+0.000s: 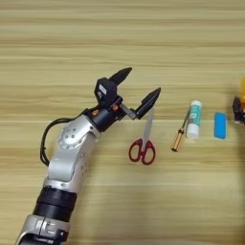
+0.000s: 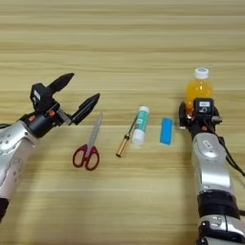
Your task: Move the objects on the table
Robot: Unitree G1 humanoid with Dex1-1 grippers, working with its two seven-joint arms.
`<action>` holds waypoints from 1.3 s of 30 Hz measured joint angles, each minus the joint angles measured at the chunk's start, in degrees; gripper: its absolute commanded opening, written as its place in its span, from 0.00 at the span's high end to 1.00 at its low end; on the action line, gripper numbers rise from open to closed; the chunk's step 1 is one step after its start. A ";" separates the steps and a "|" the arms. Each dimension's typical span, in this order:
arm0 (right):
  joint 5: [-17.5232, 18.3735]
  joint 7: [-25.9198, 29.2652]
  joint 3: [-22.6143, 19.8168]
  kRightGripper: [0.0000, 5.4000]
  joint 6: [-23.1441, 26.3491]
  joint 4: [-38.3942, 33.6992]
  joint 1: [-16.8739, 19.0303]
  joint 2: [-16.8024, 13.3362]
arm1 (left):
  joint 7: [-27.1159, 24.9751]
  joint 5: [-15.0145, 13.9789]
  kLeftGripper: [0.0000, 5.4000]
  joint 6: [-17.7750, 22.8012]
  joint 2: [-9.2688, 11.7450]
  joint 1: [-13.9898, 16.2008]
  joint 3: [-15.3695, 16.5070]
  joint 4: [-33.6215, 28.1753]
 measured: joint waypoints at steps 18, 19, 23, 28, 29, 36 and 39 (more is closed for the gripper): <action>-0.04 0.06 1.33 0.14 2.42 1.83 0.79 -0.10 | 0.00 -0.02 0.00 -0.02 0.02 -0.16 0.74 0.33; -0.04 0.06 1.34 0.12 2.42 1.83 0.79 -0.10 | 0.00 -0.02 0.00 -0.02 0.02 -0.16 0.76 0.35; -0.08 0.03 1.67 0.03 2.42 1.84 0.78 -0.11 | -0.08 -0.02 0.00 -0.02 0.02 -0.46 1.13 0.78; -0.23 -0.18 1.88 0.01 2.41 1.83 0.79 -0.10 | -0.12 -0.01 0.00 -0.03 0.02 -0.46 1.15 0.88; -0.25 -0.31 1.88 0.01 2.40 1.80 0.79 -0.10 | -0.12 -0.01 0.00 -0.03 0.02 -0.46 1.15 0.91; -0.23 -1.48 1.60 0.01 2.40 -1.16 1.32 -0.04 | -0.10 0.00 0.00 -0.05 0.02 -0.52 1.19 1.45; 0.36 -1.35 1.37 0.01 3.38 -4.20 2.75 0.22 | -0.03 0.01 0.00 -0.10 0.00 -0.54 1.19 1.51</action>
